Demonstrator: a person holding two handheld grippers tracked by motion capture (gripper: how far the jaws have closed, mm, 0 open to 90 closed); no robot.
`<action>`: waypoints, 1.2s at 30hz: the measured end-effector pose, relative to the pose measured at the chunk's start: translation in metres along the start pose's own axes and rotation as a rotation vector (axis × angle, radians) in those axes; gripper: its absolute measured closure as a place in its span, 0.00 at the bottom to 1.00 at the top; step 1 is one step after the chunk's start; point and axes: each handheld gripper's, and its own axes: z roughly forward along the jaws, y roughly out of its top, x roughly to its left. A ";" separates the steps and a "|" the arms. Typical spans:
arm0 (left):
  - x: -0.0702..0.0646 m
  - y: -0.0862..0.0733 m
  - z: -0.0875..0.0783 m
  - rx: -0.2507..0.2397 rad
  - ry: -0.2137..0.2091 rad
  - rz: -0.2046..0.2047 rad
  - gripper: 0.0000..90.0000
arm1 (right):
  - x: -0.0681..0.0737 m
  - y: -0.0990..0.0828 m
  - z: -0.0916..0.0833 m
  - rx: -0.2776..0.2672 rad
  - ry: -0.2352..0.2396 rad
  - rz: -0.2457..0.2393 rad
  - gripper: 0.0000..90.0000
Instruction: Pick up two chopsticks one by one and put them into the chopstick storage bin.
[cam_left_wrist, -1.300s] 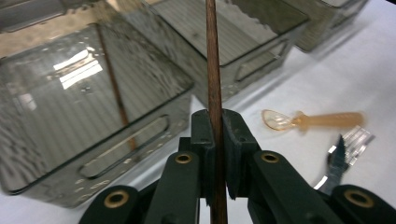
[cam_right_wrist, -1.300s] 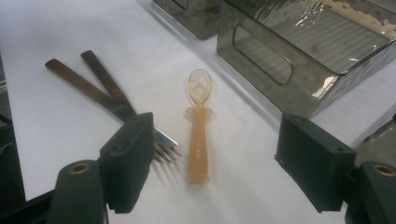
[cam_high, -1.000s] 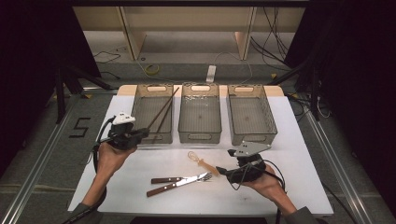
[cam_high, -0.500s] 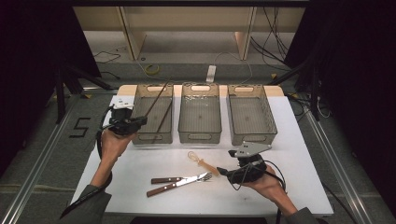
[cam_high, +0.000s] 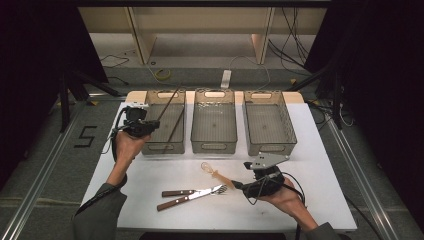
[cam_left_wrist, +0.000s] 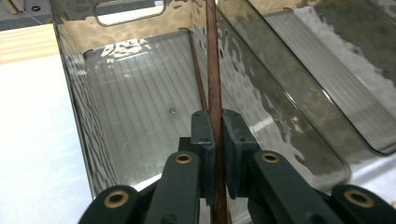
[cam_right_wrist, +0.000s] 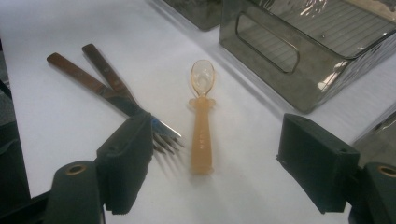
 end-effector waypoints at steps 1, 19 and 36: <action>0.001 0.000 0.002 0.007 0.004 -0.001 0.93 | 0.000 0.000 0.000 0.001 -0.001 0.002 0.30; 0.010 0.001 0.020 0.068 0.062 -0.038 0.92 | 0.000 0.000 0.000 -0.005 0.006 0.004 0.30; 0.000 -0.006 -0.008 -0.028 -0.028 -0.067 0.34 | -0.001 0.001 0.001 0.008 -0.001 0.008 0.30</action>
